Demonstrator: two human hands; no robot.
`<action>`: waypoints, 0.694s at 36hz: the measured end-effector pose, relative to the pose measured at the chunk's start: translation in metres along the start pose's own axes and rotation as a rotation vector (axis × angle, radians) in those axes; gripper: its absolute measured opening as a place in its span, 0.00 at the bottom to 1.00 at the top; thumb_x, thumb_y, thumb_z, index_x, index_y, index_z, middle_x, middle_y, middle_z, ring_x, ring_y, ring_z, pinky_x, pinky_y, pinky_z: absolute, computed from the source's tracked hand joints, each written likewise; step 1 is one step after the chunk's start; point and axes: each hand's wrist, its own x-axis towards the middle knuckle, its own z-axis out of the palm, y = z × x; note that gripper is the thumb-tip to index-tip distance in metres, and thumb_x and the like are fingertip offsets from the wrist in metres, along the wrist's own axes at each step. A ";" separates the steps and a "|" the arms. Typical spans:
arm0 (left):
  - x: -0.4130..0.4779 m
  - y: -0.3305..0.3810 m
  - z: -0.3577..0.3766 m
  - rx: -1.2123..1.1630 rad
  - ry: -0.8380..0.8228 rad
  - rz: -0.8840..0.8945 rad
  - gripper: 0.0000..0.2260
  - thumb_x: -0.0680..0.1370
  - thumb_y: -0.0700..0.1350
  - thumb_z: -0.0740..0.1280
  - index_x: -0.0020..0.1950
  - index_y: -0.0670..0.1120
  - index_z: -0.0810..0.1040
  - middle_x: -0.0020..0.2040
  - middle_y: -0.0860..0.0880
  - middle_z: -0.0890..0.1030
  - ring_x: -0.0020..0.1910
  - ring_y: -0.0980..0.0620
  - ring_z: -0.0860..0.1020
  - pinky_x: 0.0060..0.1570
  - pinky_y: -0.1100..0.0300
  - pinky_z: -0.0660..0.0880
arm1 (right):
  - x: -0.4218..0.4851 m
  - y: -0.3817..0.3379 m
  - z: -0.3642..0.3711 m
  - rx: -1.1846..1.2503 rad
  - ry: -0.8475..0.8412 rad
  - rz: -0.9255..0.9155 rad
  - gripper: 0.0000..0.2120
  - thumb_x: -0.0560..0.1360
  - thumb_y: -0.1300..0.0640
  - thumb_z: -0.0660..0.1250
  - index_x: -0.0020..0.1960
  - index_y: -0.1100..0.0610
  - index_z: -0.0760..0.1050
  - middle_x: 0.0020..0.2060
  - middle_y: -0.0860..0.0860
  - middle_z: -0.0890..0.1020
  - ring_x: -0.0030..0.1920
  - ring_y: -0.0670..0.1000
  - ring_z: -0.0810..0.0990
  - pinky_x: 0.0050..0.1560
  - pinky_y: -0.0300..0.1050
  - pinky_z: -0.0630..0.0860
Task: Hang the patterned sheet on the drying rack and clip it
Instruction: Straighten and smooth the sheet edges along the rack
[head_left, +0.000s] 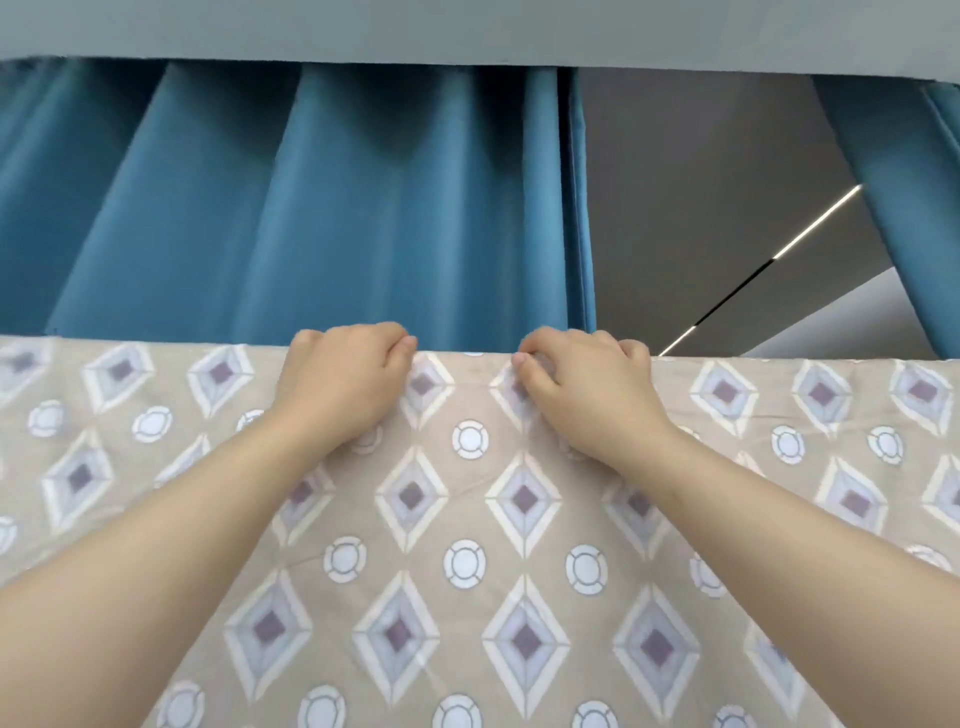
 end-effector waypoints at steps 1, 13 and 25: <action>-0.001 -0.014 -0.002 0.006 0.014 -0.012 0.16 0.82 0.49 0.50 0.41 0.45 0.71 0.39 0.49 0.77 0.44 0.44 0.73 0.47 0.55 0.60 | 0.002 -0.010 0.003 -0.008 -0.012 -0.006 0.15 0.80 0.48 0.50 0.56 0.50 0.72 0.50 0.48 0.77 0.57 0.52 0.70 0.59 0.49 0.57; 0.002 -0.156 -0.026 0.087 -0.110 -0.056 0.20 0.81 0.54 0.46 0.36 0.50 0.68 0.32 0.54 0.72 0.45 0.49 0.67 0.49 0.54 0.56 | 0.034 -0.127 0.056 -0.056 -0.038 0.089 0.17 0.81 0.49 0.46 0.48 0.52 0.73 0.45 0.49 0.78 0.54 0.54 0.72 0.57 0.49 0.59; 0.003 -0.182 -0.019 -0.129 0.012 0.080 0.15 0.75 0.61 0.60 0.51 0.53 0.78 0.36 0.56 0.75 0.49 0.50 0.77 0.51 0.57 0.61 | 0.045 -0.142 0.067 -0.084 -0.062 -0.033 0.13 0.81 0.50 0.51 0.54 0.52 0.72 0.42 0.44 0.74 0.52 0.51 0.73 0.54 0.45 0.60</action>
